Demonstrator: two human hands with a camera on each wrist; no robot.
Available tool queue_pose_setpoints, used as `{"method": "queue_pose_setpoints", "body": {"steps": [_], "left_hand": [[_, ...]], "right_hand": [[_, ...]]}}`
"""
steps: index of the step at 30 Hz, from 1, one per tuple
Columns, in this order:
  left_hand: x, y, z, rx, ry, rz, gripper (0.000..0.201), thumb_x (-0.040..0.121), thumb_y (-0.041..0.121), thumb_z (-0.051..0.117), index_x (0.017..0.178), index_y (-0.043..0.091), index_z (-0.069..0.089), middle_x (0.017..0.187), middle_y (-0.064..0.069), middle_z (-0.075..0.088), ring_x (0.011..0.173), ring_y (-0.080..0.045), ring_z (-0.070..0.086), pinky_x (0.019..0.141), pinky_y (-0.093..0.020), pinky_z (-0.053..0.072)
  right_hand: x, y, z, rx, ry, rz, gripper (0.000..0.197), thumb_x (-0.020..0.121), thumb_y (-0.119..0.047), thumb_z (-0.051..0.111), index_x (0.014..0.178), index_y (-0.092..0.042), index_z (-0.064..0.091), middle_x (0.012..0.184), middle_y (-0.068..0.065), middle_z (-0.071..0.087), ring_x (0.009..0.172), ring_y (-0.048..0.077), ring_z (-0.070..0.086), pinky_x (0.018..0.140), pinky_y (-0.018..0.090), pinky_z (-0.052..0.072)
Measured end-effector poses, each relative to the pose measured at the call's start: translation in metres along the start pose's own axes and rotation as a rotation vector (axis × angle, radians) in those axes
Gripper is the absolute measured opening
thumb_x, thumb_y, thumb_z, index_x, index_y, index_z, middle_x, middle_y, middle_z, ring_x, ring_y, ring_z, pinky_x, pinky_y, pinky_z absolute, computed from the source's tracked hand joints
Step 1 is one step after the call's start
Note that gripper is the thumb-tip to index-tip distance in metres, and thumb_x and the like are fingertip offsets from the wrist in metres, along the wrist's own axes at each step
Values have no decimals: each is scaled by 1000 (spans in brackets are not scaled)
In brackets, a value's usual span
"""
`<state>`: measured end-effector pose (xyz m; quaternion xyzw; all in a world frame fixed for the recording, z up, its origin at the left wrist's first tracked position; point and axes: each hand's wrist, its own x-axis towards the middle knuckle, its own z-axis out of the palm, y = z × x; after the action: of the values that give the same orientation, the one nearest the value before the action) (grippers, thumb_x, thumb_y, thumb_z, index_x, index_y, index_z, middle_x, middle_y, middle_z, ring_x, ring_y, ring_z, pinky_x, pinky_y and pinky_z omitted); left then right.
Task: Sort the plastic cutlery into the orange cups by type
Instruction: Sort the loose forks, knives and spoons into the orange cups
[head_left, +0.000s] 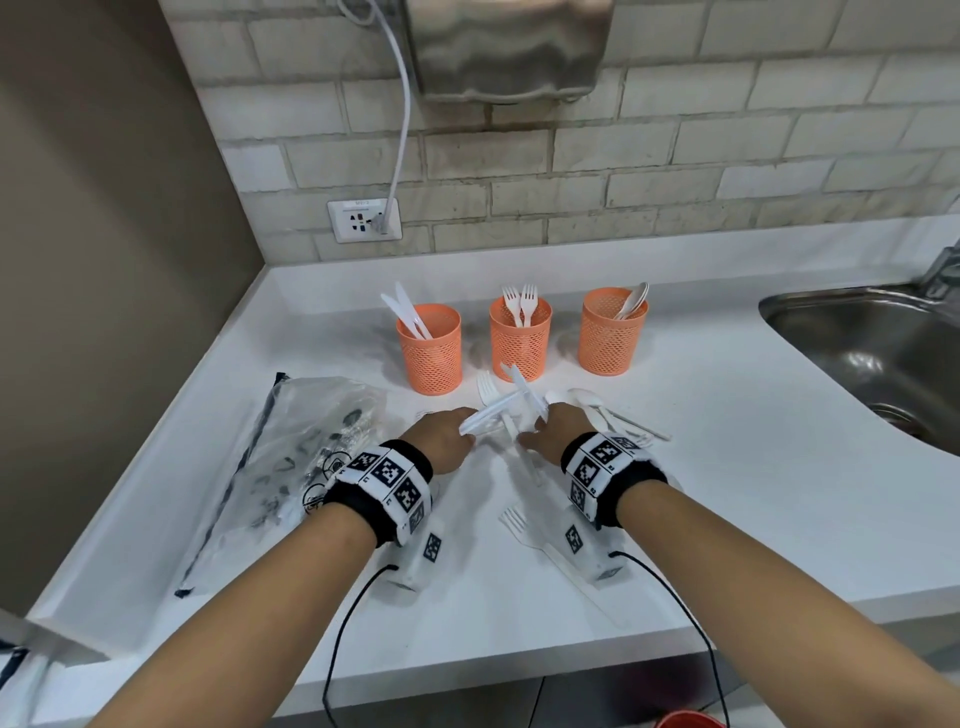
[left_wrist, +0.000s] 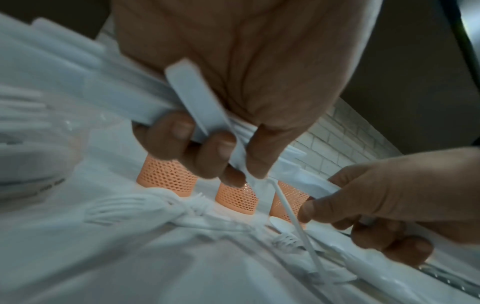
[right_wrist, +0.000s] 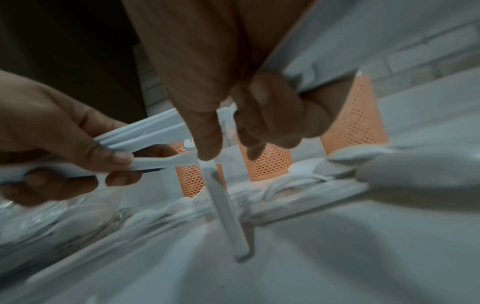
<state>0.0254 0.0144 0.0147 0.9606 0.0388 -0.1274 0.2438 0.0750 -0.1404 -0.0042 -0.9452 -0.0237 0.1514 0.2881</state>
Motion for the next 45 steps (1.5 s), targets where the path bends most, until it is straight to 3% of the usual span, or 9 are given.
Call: {"method": "queue_pose_setpoints", "body": {"steps": [4,7,11,15,23,28,34,38,45], "left_hand": [[-3,10,-3,-165,16,-22,35,98,15,42,132,12,47,129,-17,55,119,-33,51,93,-32,42],[-4,14,-4,-227,12,-42,31,96,14,44,127,8,50,123,-21,57,113,-37,54,86,-35,45],[0,16,-2,-334,-25,-63,22,94,11,45,115,8,52,100,-20,56,64,-23,50,59,-26,43],[1,20,-2,-429,-64,-59,26,91,4,46,116,8,54,93,-10,52,51,-14,42,42,-13,38],[7,5,2,-298,-37,-194,15,94,4,41,107,5,47,95,-13,51,63,-23,56,47,-27,44],[9,1,4,-253,13,-170,21,96,11,43,110,0,52,108,-24,56,89,-33,55,73,-36,45],[12,12,4,-634,122,-155,10,94,6,39,90,10,48,79,-9,49,62,-15,48,55,-27,42],[10,15,3,-762,146,-144,10,92,1,43,98,9,46,86,-9,49,63,-14,48,56,-29,43],[-3,8,-11,-978,231,-96,31,101,35,24,105,16,48,70,-2,40,54,-14,36,51,-24,32]], "right_hand": [[4,-1,-1,6,-33,25,33,82,-26,62,63,-12,40,69,3,49,79,23,51,49,22,34],[6,0,-4,-9,-7,-12,26,86,-20,58,68,-8,43,79,7,50,81,20,49,56,24,35],[11,2,-9,121,-15,-18,24,84,-22,63,68,-10,50,66,4,50,59,17,48,47,20,30],[11,-2,-9,187,-43,-28,31,84,-19,63,59,-11,47,60,2,46,58,17,47,49,21,33],[16,6,-9,-116,104,-11,20,84,-24,58,90,-4,58,94,15,64,76,27,53,72,32,49],[10,6,-10,-86,122,-42,41,94,-31,47,119,2,44,122,21,56,112,35,54,87,36,44],[-7,-19,-6,102,93,-200,8,98,-12,32,93,-6,29,114,30,57,105,39,55,71,30,32],[-13,-32,7,130,68,-274,8,98,-10,32,98,-5,38,111,28,58,102,38,57,72,31,35],[-19,-46,17,239,90,-303,6,98,-7,33,95,-7,38,100,25,57,92,35,54,73,33,36]]}}
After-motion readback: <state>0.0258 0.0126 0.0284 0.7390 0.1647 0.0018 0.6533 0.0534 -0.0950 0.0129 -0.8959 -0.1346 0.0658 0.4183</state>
